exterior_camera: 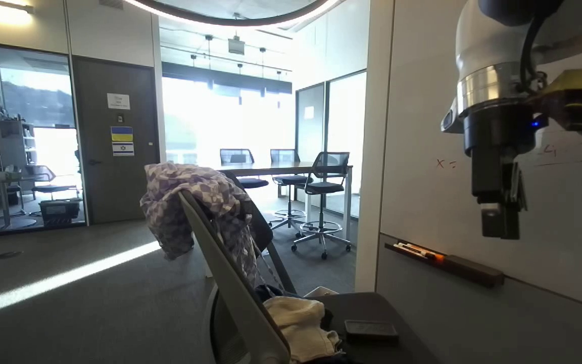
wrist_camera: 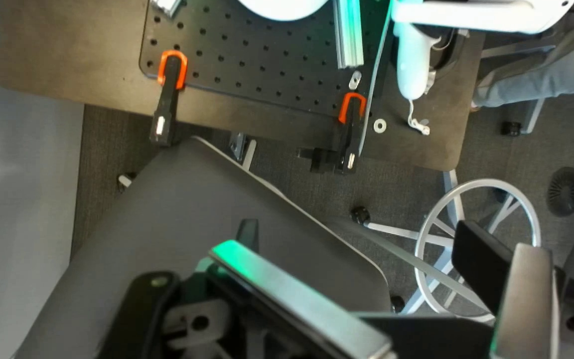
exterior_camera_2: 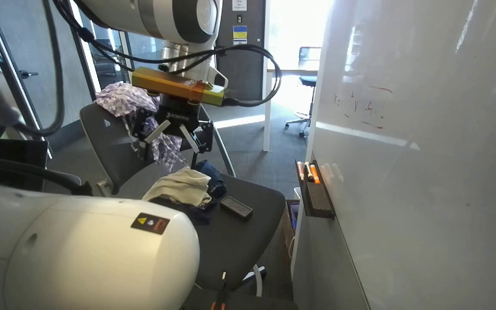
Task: Put the clothes on the backrest of the chair
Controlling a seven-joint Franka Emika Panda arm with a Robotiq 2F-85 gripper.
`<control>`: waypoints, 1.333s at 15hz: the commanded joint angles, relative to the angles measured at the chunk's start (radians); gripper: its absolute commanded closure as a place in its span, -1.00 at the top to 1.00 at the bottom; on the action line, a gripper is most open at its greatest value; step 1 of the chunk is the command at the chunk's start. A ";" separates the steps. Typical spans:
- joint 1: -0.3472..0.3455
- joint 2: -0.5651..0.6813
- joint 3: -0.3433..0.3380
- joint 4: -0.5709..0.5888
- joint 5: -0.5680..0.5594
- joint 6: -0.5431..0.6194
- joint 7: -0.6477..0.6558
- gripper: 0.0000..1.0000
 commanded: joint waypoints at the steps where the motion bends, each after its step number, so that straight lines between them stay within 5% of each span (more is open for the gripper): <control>1: 0.059 0.166 0.022 0.106 0.020 0.132 -0.079 1.00; 10: 0.154 0.551 0.031 0.323 0.069 0.443 -0.450 1.00; 15: 0.128 0.796 0.102 0.415 0.175 0.637 -0.566 1.00; 20: 0.055 1.052 0.173 0.511 0.149 0.795 -0.539 1.00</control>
